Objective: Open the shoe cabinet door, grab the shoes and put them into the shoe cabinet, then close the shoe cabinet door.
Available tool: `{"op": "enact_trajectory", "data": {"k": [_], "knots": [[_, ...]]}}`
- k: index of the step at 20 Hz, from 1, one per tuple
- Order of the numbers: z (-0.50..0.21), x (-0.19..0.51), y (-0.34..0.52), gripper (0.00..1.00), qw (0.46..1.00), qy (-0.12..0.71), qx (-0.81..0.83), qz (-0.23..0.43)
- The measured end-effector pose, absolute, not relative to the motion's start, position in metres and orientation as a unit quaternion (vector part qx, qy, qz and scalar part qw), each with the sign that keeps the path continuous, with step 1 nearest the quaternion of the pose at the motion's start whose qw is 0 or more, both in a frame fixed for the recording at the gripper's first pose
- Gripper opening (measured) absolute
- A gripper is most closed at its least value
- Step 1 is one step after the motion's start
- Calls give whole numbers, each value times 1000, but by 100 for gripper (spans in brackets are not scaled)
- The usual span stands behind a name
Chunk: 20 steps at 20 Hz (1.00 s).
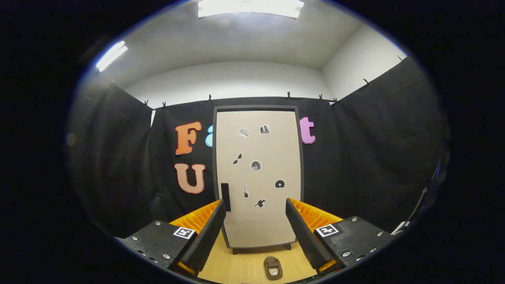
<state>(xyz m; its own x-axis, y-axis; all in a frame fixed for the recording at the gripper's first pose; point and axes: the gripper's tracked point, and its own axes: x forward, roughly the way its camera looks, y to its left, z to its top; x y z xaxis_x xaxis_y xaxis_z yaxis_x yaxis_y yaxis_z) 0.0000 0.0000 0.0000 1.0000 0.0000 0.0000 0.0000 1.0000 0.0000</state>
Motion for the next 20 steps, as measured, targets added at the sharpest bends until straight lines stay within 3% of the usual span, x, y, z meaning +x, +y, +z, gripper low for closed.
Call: {"op": "enact_trajectory", "data": {"k": [20], "knots": [[-16,11,21,95,1000,11,1,13]]}}
